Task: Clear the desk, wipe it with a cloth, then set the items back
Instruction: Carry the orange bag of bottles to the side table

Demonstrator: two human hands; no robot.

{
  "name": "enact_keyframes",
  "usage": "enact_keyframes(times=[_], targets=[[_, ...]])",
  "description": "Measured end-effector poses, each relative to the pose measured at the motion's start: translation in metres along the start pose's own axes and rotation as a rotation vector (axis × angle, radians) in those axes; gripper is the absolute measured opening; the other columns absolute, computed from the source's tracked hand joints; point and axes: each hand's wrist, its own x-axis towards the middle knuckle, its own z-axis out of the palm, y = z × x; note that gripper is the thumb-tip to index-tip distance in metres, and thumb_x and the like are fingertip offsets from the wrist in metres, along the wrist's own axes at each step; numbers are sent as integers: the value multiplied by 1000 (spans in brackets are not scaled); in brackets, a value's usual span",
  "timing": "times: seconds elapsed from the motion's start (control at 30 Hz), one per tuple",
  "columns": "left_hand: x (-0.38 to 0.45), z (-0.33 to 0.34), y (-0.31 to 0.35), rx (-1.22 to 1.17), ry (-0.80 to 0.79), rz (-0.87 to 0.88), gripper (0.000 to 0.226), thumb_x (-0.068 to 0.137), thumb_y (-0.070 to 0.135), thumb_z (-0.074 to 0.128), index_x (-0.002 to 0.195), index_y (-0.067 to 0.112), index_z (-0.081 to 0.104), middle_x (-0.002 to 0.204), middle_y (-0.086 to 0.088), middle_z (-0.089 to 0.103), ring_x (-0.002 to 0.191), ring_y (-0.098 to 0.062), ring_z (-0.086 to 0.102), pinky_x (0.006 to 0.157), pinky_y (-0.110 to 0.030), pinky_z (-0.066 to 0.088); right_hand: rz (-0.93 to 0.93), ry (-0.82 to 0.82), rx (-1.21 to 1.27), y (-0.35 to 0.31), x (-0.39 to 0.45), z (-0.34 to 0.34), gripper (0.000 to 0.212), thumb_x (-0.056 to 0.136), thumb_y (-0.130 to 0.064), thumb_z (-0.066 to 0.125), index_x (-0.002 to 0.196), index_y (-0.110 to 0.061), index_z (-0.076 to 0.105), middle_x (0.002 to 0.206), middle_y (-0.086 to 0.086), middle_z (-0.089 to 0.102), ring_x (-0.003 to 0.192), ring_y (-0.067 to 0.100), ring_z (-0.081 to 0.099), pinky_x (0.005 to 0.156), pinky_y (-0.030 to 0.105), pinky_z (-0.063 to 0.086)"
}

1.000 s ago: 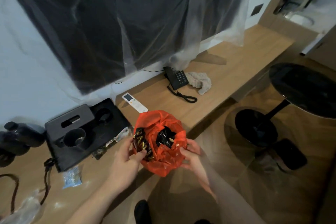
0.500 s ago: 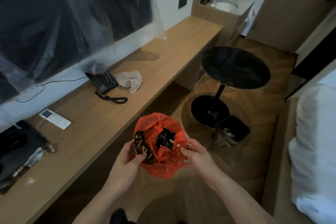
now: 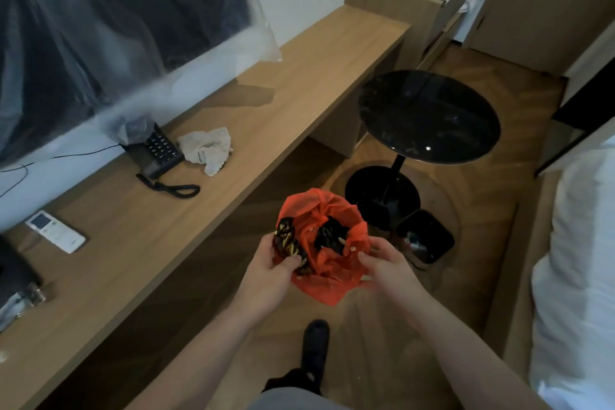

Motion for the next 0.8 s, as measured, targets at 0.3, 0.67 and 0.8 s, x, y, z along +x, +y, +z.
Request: enact_keyframes(times=[0.3,0.67,0.8], targets=[[78,78,22,176,-94,7,34,97,21,66,128,31,55,118,8,68,113,-9,63,103,-39,49,33,43,-26,-13,73,-87,21,89,-25,65,106,-35,71,115,7,75,107,37,73,96,67,54],[130,239,22,236,-31,-183,22,96,26,67,116,33,59,113,8,66,102,-14,64,89,-36,50,180,-16,-140,-3,147,-240,19,100,-23,59,111,-36,67,111,6,76,99,28,75,87,50,62],[147,314,21,176,20,-296,20,87,37,68,106,35,63,103,10,71,98,-17,69,99,-46,54,201,-66,-188,-11,180,-306,16,105,-20,56,115,-29,64,109,7,74,95,26,74,76,41,62]])
